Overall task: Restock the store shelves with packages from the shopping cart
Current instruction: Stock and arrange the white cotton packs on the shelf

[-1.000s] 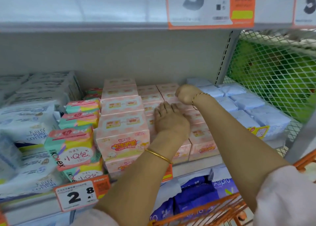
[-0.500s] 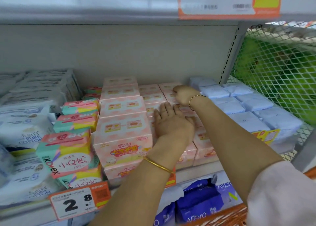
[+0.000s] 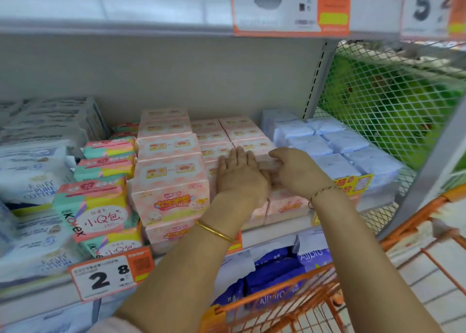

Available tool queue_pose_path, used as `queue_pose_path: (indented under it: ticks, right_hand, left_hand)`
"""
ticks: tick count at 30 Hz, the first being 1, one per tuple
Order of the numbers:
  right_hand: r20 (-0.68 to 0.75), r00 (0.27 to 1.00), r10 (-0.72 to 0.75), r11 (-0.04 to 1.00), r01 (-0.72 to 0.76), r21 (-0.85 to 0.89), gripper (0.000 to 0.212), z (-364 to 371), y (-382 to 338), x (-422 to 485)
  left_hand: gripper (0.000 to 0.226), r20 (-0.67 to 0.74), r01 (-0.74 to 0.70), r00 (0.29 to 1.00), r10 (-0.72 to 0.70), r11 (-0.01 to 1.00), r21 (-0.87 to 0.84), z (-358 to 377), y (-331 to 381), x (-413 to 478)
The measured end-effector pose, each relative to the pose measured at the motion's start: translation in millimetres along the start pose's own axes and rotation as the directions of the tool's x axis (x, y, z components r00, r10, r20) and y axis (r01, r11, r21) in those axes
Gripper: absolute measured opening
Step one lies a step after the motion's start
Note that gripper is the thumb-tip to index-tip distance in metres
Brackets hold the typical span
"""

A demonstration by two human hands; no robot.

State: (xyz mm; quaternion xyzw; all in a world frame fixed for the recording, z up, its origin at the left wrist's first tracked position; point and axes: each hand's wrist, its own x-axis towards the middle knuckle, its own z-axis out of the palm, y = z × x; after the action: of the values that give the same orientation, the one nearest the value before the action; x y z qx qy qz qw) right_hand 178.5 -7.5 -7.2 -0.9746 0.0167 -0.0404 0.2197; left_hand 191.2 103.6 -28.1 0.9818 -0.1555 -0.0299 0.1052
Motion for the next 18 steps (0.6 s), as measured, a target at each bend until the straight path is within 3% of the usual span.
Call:
queue_pose_path:
  ticks: [5,12,18]
  right_hand:
    - [-0.003,0.999,0.048,0.998,-0.047,0.04,0.016,4,-1,-13]
    - [-0.026,0.999,0.037,0.98,-0.031,0.199,0.053,-13,4,-32]
    - [-0.019,0.999,0.036,0.974,-0.031,0.225,0.05,-16,7,-47]
  left_hand:
    - [0.056,0.003,-0.091,0.996,0.091,0.996,-0.007,0,3,-3]
    - [0.055,0.019,-0.105,0.994,0.105,0.994,-0.007,-4,0,-6]
    - [0.054,0.06,-0.158,0.986,0.156,0.987,0.032,-4,2,-13]
